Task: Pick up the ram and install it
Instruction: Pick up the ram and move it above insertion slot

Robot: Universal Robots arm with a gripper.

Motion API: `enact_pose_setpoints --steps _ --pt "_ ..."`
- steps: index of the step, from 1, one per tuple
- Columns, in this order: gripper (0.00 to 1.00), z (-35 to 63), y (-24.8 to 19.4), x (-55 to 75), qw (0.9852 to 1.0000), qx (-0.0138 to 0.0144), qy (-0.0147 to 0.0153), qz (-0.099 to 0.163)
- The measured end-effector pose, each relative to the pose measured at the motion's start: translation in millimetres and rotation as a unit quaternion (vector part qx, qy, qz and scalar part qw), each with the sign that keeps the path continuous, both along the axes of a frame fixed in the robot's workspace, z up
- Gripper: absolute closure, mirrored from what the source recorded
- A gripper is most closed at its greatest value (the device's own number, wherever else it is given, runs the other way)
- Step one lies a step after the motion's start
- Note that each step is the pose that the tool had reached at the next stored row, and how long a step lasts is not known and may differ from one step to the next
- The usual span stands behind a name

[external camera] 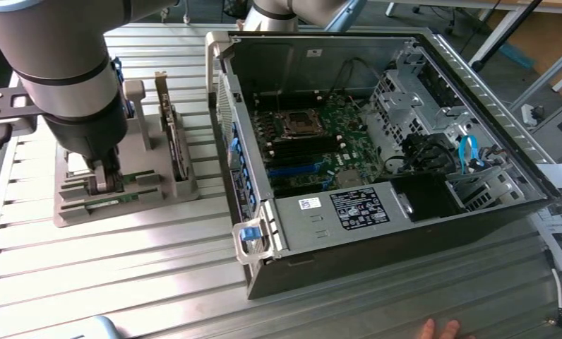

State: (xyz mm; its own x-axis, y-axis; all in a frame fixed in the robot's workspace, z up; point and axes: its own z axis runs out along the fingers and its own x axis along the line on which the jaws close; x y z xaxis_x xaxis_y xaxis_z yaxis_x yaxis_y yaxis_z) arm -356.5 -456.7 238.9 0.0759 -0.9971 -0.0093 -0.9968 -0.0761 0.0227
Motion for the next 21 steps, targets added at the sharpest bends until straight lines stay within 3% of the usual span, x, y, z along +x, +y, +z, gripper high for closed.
enact_pose_setpoints --steps 14,21 --pt "0.76 -0.1 0.0 5.4 1.0000 -0.0002 0.0003 0.000" --pt "0.76 -7.2 0.0 5.4 1.0000 -0.0001 0.0002 0.000"
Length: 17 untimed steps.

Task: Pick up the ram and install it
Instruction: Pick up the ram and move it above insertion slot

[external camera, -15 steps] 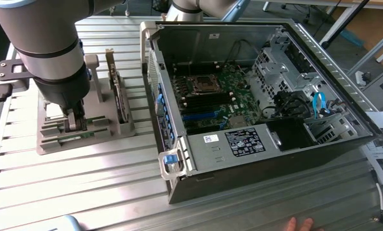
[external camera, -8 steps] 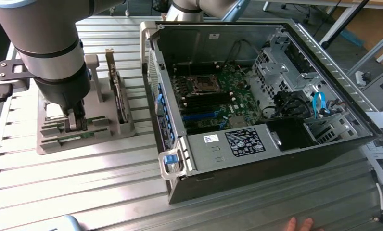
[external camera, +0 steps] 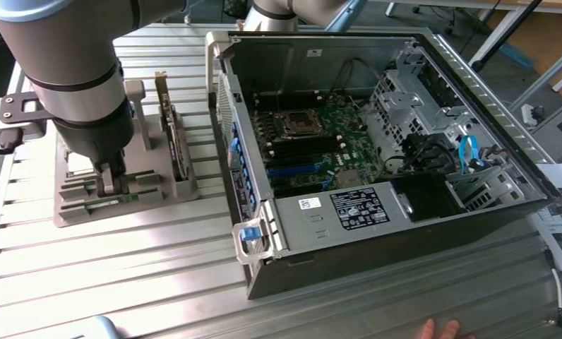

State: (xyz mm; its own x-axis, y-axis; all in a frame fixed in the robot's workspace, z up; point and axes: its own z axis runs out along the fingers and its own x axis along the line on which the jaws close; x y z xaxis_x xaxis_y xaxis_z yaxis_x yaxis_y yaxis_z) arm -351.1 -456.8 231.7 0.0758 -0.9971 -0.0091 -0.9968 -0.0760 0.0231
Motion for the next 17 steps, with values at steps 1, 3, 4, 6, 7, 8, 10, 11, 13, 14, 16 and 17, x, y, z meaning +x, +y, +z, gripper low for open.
enact_pose_setpoints --steps 1,3,4,6,7,8,10,11,13,14,16,17 --pt "0.76 -1.6 0.0 0.0 1.0000 0.0000 0.0000 0.000" --pt "0.76 -3.1 0.0 0.0 1.0000 0.0000 0.0000 0.000" --pt "0.76 -3.9 0.0 0.0 1.0000 0.0000 0.0000 0.000" --pt "0.76 -5.4 0.0 0.0 1.0000 0.0000 0.0000 0.000" --pt "0.76 -6.0 0.0 0.0 1.0000 0.0000 0.0000 0.000" --pt "0.76 -6.5 0.0 0.0 1.0000 0.0000 0.0000 0.000" --pt "0.76 -6.7 0.0 0.0 1.0000 -0.0001 0.0001 0.000" --pt "0.76 -6.8 0.0 0.0 1.0000 -0.0001 0.0001 0.000" --pt "0.76 -6.9 0.0 0.0 1.0000 0.0000 0.0000 0.000" --pt "0.76 -6.9 0.0 0.0 1.0000 0.0000 0.0000 0.000" --pt "0.76 -7.0 0.0 0.1 1.0000 0.0000 0.0000 0.000" --pt "0.76 -7.1 0.0 0.3 1.0000 0.0001 -0.0001 0.000"
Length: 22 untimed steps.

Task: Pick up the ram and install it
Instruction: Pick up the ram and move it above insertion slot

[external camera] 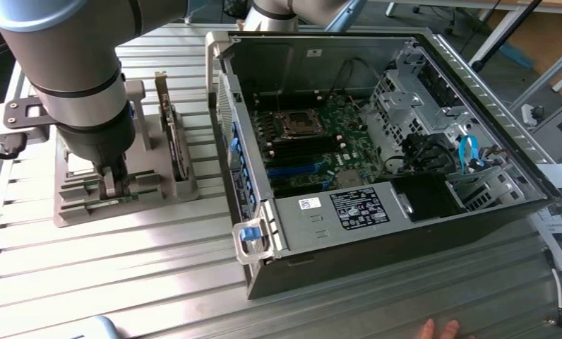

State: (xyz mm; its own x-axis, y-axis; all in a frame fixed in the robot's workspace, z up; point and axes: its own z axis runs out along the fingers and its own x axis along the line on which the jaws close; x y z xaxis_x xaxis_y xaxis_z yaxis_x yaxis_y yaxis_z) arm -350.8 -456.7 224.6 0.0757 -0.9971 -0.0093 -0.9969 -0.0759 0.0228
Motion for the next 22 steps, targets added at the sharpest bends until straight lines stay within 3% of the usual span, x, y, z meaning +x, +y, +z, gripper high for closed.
enact_pose_setpoints --steps 22 --pt "0.76 -2.3 -0.4 3.3 1.0000 0.0000 0.0000 0.000"
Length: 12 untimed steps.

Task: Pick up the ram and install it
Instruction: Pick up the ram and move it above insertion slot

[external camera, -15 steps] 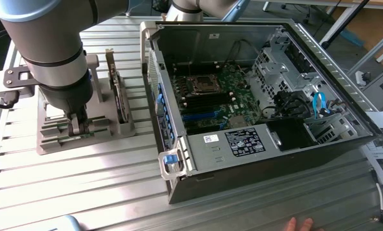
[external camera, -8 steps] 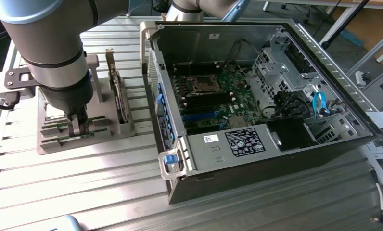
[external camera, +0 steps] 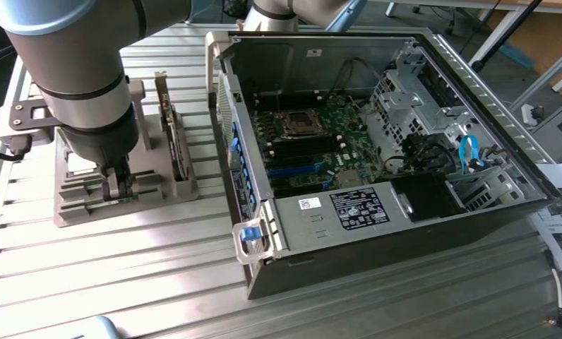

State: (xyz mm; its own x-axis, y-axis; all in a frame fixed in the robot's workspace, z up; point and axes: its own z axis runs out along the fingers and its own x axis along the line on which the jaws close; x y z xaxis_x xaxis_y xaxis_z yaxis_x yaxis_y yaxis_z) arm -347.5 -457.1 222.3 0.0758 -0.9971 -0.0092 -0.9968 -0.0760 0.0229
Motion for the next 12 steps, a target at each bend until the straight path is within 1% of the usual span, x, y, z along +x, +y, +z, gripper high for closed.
enact_pose_setpoints --steps 12 --pt "0.76 -2.7 0.0 0.1 1.0000 -0.0001 0.0001 0.000"
